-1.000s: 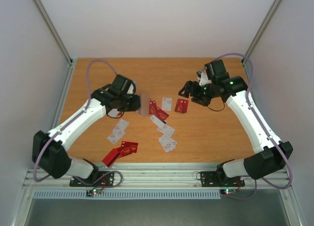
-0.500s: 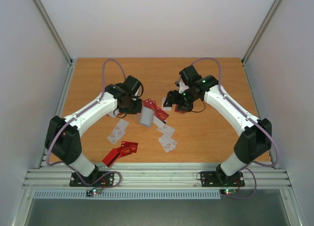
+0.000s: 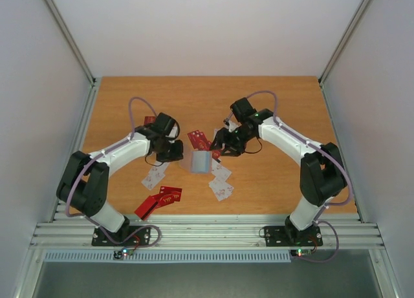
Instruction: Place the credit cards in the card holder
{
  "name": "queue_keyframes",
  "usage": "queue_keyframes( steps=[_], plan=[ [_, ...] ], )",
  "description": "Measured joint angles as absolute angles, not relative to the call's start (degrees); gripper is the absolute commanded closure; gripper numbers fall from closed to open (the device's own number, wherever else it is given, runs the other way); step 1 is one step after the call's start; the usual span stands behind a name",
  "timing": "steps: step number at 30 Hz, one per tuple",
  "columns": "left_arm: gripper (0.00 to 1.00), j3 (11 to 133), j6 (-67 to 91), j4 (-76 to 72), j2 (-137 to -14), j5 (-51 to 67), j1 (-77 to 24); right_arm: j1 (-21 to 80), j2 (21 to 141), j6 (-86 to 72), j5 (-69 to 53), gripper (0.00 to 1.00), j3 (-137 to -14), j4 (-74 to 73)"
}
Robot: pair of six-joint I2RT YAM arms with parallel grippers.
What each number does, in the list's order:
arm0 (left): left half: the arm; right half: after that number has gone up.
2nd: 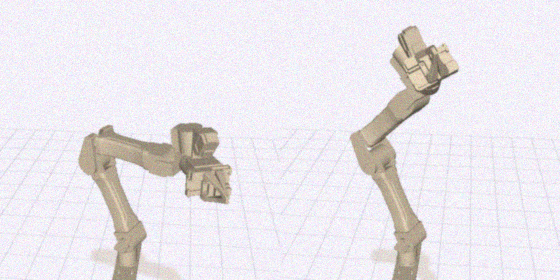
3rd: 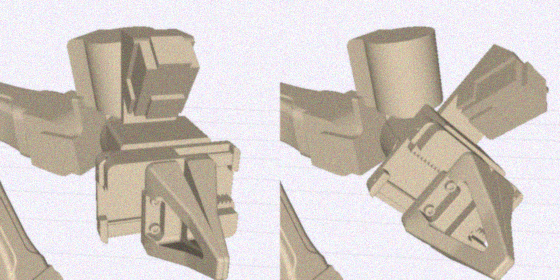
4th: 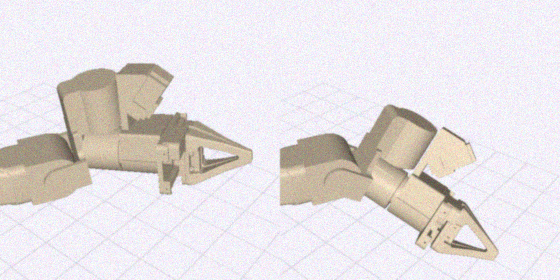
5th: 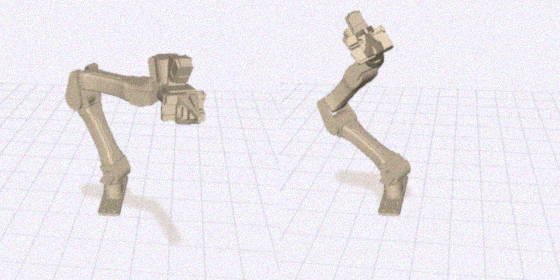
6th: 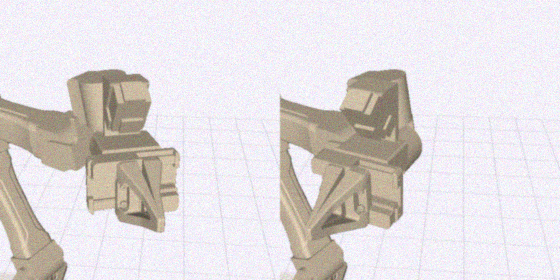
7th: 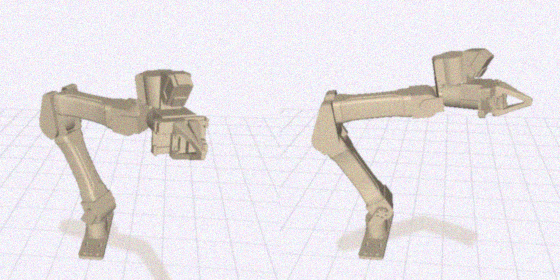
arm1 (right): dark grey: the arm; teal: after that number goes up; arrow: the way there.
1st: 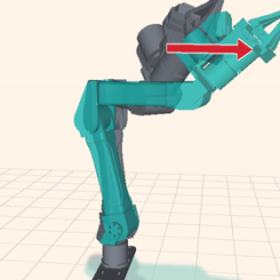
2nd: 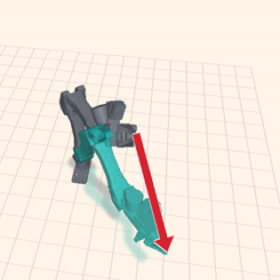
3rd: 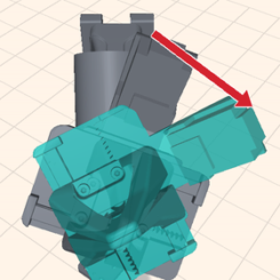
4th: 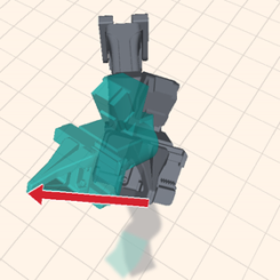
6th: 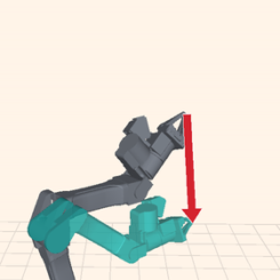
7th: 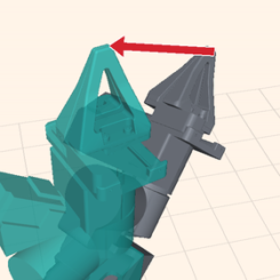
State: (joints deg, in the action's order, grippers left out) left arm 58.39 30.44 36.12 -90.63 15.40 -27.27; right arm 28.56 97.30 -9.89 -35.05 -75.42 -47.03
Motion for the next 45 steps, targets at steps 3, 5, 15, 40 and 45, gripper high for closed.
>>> queue_keyframes(
  steps=[3,5,15,40,45],
  plan=[
    [0.99,55.7,31.6,33.3,-90.3,18.0,-25.6,28.6,98.5,-10.6,-37.4,0.5,-73.6,-44.8],
    [0.96,54.8,31.7,32.5,-90.3,18.8,-24.9,28.6,99.6,-11.2,-38.8,0.52,-72.8,-43.1],
    [0.92,53.4,30.2,32.0,-90.3,18.9,-24.8,29.9,107.8,-13.0,-42.5,0.56,-72.9,-37.1],
    [0.29,53.5,28.7,43.1,-91.4,7.9,-23.3,32.1,117.2,-12.3,-45.9,0.55,-78.8,-34.7],
    [0.12,53.3,29.4,45.6,-86.7,7.2,-23.3,32.1,117.1,-9.0,-44.0,0.52,-80.9,-38.9]
  ],
)
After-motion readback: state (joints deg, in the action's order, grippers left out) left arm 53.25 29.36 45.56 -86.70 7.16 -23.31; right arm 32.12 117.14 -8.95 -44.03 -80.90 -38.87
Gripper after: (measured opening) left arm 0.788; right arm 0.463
